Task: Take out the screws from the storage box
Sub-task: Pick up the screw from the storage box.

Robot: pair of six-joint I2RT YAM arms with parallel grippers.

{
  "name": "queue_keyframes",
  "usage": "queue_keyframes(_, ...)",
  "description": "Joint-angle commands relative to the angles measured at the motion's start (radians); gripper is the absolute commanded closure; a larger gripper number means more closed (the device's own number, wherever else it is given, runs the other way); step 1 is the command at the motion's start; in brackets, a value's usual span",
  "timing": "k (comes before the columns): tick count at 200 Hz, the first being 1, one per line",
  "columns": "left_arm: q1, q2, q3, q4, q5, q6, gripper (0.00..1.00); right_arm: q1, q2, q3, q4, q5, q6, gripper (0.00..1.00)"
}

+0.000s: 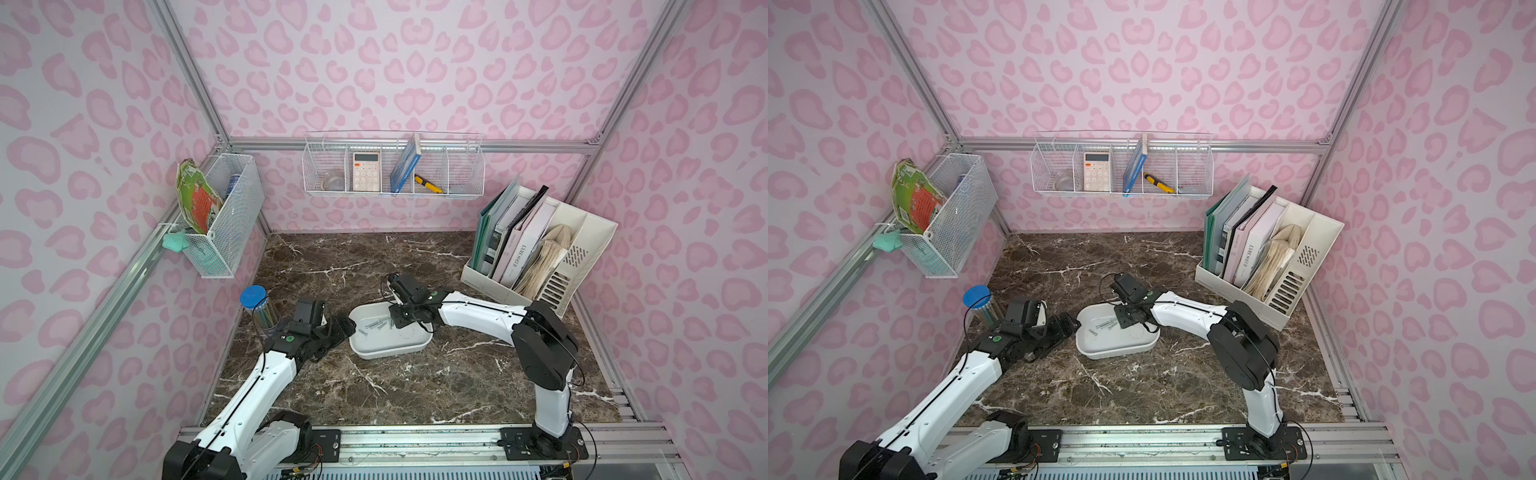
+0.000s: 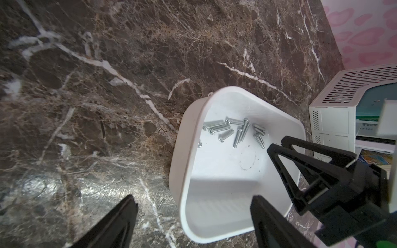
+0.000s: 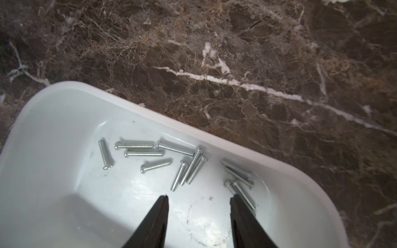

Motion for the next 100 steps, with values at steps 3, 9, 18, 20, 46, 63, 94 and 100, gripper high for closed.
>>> queue_keyframes(3,0.0,0.021,0.005,0.006,0.01,-0.003,0.13,0.007,0.025,0.005,0.012,-0.006,0.07,0.53)
queue_keyframes(9,-0.001,0.03,0.007,0.008,0.018,-0.002,0.14,0.007,0.032,0.01,0.014,-0.015,0.075,0.54)
queue_keyframes(18,0.0,0.044,0.011,0.011,0.027,-0.001,0.14,0.009,0.045,0.018,0.016,-0.018,0.084,0.55)
queue_keyframes(20,0.0,0.048,0.011,0.012,0.028,0.0,0.14,0.01,0.047,0.021,0.015,-0.018,0.086,0.55)
queue_keyframes(46,-0.001,0.067,0.016,0.016,0.032,0.008,0.16,0.012,0.073,0.05,0.016,-0.001,0.107,0.65)
queue_keyframes(63,-0.001,0.074,0.019,0.022,0.035,0.017,0.17,0.013,0.087,0.061,0.015,0.011,0.115,0.71)
queue_keyframes(94,-0.003,0.102,0.021,0.03,0.053,0.024,0.2,0.013,0.121,0.078,-0.003,0.038,0.123,0.8)
queue_keyframes(100,-0.003,0.104,0.02,0.031,0.053,0.023,0.2,0.012,0.127,0.082,-0.006,0.042,0.123,0.81)
